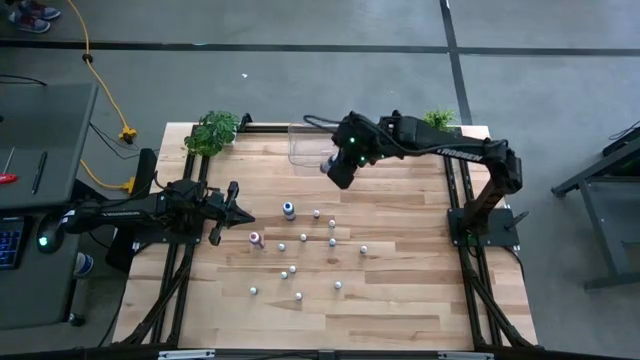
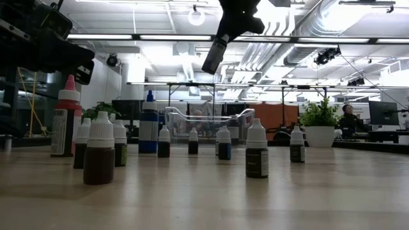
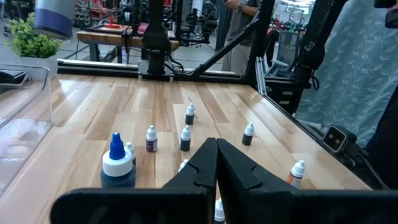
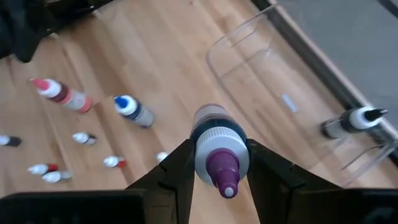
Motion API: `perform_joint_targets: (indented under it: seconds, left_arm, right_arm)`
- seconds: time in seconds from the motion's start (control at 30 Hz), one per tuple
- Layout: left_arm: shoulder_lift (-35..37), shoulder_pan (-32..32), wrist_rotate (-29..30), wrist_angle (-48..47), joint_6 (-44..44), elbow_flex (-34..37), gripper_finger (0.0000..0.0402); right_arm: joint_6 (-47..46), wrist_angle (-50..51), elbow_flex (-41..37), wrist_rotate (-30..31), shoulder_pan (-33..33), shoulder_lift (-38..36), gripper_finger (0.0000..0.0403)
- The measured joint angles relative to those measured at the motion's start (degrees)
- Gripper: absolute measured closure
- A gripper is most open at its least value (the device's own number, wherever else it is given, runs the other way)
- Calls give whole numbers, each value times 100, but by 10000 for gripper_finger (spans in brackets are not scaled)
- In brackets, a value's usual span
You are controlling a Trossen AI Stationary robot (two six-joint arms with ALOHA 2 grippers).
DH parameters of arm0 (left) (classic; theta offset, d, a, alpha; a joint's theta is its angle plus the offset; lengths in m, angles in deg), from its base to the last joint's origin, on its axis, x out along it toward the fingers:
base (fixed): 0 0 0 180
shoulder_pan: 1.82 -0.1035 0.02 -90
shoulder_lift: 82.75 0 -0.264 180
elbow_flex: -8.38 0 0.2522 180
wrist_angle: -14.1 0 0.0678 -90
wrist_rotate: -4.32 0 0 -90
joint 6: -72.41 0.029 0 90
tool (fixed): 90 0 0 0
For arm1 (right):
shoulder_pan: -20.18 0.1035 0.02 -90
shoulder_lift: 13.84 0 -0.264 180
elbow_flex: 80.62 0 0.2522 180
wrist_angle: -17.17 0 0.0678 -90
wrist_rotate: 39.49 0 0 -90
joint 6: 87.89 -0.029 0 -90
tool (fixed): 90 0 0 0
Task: Pick & Place food coloring
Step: Put the large purple food coloring bottle into the transparent bin
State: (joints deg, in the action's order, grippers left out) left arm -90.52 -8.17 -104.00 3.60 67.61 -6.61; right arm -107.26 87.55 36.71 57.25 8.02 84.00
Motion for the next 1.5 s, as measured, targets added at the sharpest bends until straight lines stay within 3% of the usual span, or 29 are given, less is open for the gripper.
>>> perform_joint_targets:
  seconds: [0.2,0.5,1.07,1.5]
  left_arm:
    - [0,0,-2,0,0,2,399]
    - [1,0,-2,0,0,2,399]
    - [0,0,1,0,0,1,399]
    - [2,0,44,0,0,0,399]
  right_arm:
    - [368,510,978,5,-264,439,286]
    - [653,1810,3144,3,-912,2025,285]
    - [-1060,-431,710,-835,-1878,2188,282]
    - [-1585,-1232,241,-216,-2044,2186,281]
